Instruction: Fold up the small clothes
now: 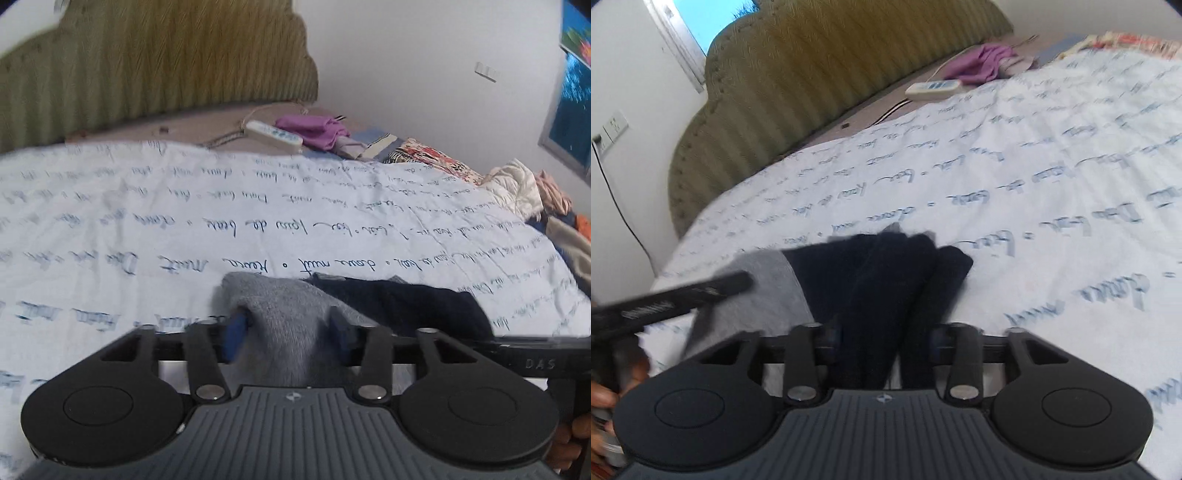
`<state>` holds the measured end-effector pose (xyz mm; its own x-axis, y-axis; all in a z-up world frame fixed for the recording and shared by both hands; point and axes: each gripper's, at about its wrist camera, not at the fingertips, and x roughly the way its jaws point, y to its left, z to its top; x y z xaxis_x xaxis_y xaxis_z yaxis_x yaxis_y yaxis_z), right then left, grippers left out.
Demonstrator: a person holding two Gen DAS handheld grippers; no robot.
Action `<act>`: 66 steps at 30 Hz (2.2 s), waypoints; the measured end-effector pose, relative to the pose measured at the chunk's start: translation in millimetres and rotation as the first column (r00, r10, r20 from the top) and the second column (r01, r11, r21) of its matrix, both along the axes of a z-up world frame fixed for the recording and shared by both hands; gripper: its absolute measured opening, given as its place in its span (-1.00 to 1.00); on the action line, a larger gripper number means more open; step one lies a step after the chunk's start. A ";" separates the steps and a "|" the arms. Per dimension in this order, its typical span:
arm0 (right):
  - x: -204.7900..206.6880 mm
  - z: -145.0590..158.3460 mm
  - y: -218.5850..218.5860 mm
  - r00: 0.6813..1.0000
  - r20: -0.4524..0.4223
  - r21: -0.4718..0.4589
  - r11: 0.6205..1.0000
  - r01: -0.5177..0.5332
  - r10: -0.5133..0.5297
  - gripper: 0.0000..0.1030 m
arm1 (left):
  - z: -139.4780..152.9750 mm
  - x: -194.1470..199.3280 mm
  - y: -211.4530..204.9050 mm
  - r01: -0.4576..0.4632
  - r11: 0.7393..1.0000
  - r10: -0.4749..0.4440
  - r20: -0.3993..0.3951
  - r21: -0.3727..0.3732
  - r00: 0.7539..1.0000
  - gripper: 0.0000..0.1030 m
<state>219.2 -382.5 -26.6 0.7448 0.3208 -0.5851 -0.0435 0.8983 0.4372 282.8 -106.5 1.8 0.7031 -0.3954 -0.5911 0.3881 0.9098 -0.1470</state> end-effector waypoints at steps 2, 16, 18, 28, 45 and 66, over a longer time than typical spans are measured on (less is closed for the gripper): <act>-19.8 5.0 -4.8 1.000 0.022 0.015 1.000 -0.016 0.015 0.26 | 7.1 -19.4 11.6 0.016 1.000 -0.016 0.002 -0.003 1.000 0.59; -123.3 -33.4 -30.6 0.988 -0.079 0.426 0.901 -0.087 0.133 -0.07 | -50.3 -109.0 73.7 0.060 0.958 -0.148 -0.306 -0.280 0.940 -0.32; -120.6 -38.5 -16.2 0.981 -0.120 0.409 0.908 -0.088 0.149 -0.58 | -56.2 -104.8 76.8 0.023 0.934 -0.160 -0.362 -0.356 0.918 -0.67; -154.2 -11.6 -1.4 0.995 -0.056 0.374 0.926 -0.059 0.086 -0.81 | -12.1 -152.7 88.6 0.021 0.955 -0.097 -0.245 -0.296 0.965 -0.81; -224.3 26.1 41.8 0.988 0.098 -0.122 0.984 0.134 -0.122 -0.13 | -5.7 -217.8 79.6 -0.071 0.997 0.068 -0.110 -0.019 0.992 0.19; -248.0 5.1 94.4 0.992 0.070 -0.310 0.943 0.121 -0.104 0.84 | -25.2 -282.1 30.7 -0.196 0.953 0.195 0.027 0.230 0.980 0.84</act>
